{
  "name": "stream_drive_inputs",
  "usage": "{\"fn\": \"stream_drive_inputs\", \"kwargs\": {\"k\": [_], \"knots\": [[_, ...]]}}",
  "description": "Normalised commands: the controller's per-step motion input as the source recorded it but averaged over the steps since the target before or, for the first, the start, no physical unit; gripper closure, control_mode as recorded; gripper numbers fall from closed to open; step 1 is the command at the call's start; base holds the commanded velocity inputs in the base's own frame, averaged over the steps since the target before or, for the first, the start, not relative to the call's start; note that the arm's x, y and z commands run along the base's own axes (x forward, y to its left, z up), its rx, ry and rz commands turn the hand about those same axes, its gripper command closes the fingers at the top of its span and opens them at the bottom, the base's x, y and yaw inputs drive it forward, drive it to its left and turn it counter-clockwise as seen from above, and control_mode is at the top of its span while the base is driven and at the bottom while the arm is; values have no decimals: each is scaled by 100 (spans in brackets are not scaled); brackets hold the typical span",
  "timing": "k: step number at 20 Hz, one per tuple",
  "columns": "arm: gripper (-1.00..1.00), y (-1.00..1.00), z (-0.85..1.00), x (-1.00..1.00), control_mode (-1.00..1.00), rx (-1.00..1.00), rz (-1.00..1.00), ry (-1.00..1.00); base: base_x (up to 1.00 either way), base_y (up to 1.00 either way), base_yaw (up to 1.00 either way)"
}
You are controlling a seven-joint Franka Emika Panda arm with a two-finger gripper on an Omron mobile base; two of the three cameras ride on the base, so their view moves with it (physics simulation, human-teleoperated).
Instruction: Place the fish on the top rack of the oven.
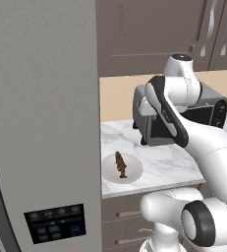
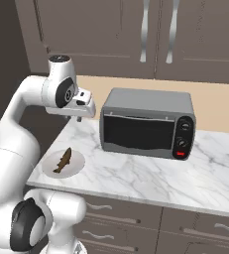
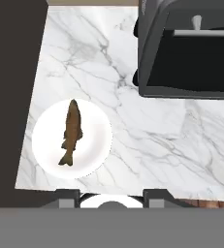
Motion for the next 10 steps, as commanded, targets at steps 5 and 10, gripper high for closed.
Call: {"fn": "stream_drive_inputs", "kwargs": {"k": [5, 10], "knots": [[-100, 46, -42, -2, -100, 1, 0, 2, 0, 0, 0], [-100, 62, -92, 0, -100, 7, 0, 0, 0, 0, 0]]}}
